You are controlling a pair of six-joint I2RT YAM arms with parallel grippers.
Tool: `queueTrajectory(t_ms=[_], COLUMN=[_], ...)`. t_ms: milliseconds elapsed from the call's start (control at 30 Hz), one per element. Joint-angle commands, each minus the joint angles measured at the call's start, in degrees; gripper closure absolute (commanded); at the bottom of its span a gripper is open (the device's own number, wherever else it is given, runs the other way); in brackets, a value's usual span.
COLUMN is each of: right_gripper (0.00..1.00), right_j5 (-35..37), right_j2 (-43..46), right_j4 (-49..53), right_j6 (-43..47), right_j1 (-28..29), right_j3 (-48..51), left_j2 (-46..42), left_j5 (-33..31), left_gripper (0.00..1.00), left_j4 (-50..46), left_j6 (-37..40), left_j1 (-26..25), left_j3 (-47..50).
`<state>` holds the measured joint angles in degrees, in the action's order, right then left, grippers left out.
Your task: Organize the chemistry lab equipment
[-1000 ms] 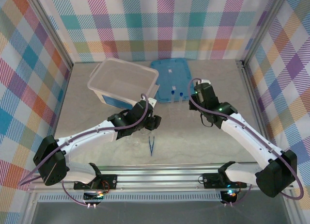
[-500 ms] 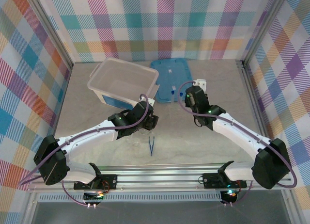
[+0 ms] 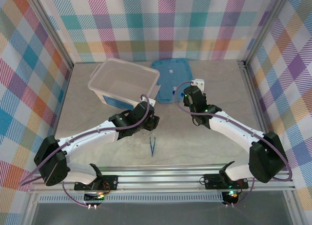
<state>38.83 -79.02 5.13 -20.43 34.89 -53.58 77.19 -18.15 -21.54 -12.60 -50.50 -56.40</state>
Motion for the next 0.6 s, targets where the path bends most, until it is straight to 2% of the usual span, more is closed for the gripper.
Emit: queueTrajectory(t_ms=[0,567], right_gripper=[0.86,0.86], right_j5=[1.4,3.1], right_j2=[-1.5,-3.0], right_j4=[-2.9,-4.2], right_j6=[0.7,0.6], right_j1=[0.1,-2.1], right_j3=[0.9,1.5], left_j2=[-0.5,-0.7], left_j5=[-0.6,0.6], left_gripper=[0.34,0.34], left_j4=[-1.4,-0.9], left_j6=[-1.0,-1.5], left_j1=[0.4,0.9], left_j3=[-0.8,0.0])
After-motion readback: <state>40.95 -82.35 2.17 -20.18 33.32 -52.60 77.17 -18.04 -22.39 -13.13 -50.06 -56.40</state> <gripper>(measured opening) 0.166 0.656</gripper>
